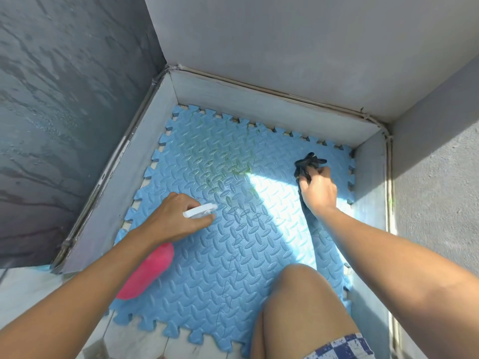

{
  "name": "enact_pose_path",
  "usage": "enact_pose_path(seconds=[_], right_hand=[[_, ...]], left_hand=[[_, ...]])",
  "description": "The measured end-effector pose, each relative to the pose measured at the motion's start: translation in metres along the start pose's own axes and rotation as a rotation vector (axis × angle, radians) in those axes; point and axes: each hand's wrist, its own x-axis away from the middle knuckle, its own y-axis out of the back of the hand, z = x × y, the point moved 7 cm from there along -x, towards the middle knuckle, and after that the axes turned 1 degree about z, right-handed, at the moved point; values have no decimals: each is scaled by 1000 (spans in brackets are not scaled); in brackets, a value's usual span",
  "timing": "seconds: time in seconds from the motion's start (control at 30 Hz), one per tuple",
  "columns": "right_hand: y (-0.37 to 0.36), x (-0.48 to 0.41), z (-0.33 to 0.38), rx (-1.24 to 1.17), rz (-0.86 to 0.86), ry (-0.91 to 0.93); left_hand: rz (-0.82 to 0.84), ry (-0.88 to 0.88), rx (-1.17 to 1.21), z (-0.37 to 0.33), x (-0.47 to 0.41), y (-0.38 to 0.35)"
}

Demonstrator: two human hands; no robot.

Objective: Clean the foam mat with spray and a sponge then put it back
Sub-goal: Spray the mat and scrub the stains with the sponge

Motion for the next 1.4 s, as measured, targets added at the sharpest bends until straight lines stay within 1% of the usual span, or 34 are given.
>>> enact_pose_path(seconds=[0.1,0.17,0.23,0.33,0.4,0.57,0.7,0.73,0.83,0.87,0.93,1.0,1.1,1.2,1.3,1.4], right_hand=[[-1,0,1,12,6,-7],[1,2,3,17,-7,-7],[3,3,4,26,-17,-11],[3,4,5,42,-13,-13],[3,4,6,48,-13,-15],[5,6,9,62,-15,-20],[3,5,9,77,-20,-24],[2,5,9,80,-20,-24],[2,5,9,84,-18,-31],[2,5,9,82,-16,-31],[2,5,10,75,-16,-29],[3,6,10,72,-21,-29],[3,6,10,68,-25,-31],[2,7,11,66,-28,-36],[3,7,12,68,-33,-32],[3,7,12,73,-29,-39]], left_hand=[[-26,-7,-24,0,1,0],[-75,16,-5,3,0,7],[-174,91,-8,9,0,20],[-343,248,-39,19,8,39],[-387,282,-61,19,13,42],[-362,287,-66,16,10,36],[-383,307,-96,15,11,38],[-350,293,-94,15,10,35],[-183,174,-50,9,5,18],[-167,155,-61,8,5,14],[-221,179,-117,4,8,16],[-297,242,-172,3,11,23],[-337,280,-204,4,12,28],[-334,241,-179,1,9,27],[-366,181,-136,-10,3,33],[-325,88,-58,-20,-11,33]])
